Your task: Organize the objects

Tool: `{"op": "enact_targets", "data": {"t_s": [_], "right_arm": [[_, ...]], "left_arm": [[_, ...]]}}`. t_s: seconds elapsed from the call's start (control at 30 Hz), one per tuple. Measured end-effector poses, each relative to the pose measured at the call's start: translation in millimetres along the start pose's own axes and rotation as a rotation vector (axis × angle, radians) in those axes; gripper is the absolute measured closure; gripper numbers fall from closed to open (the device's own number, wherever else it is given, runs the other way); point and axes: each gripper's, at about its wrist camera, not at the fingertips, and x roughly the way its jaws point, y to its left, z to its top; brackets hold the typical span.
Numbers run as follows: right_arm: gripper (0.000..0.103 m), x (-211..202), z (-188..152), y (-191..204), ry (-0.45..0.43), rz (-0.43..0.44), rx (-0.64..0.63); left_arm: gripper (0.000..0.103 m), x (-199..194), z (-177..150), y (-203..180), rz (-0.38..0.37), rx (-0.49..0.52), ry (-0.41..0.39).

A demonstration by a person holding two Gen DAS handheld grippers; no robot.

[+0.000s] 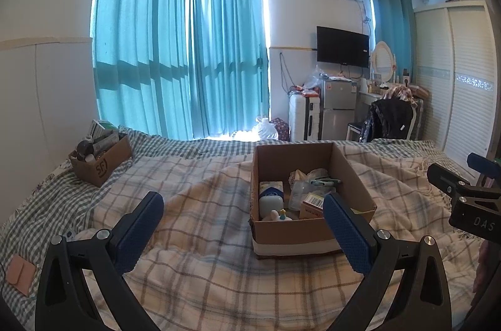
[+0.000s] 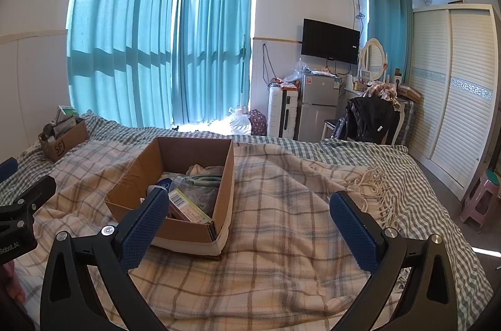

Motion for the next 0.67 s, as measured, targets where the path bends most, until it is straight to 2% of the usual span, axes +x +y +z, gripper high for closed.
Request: {"op": "enact_targets", "data": {"t_s": [0.67], "right_arm": [[0.0,1.6,-2.6,-0.5,0.005,-0.002,-0.002]], "left_arm": [[0.0,3.3,-3.4,1.4,0.016,-0.018,0.028]]}}
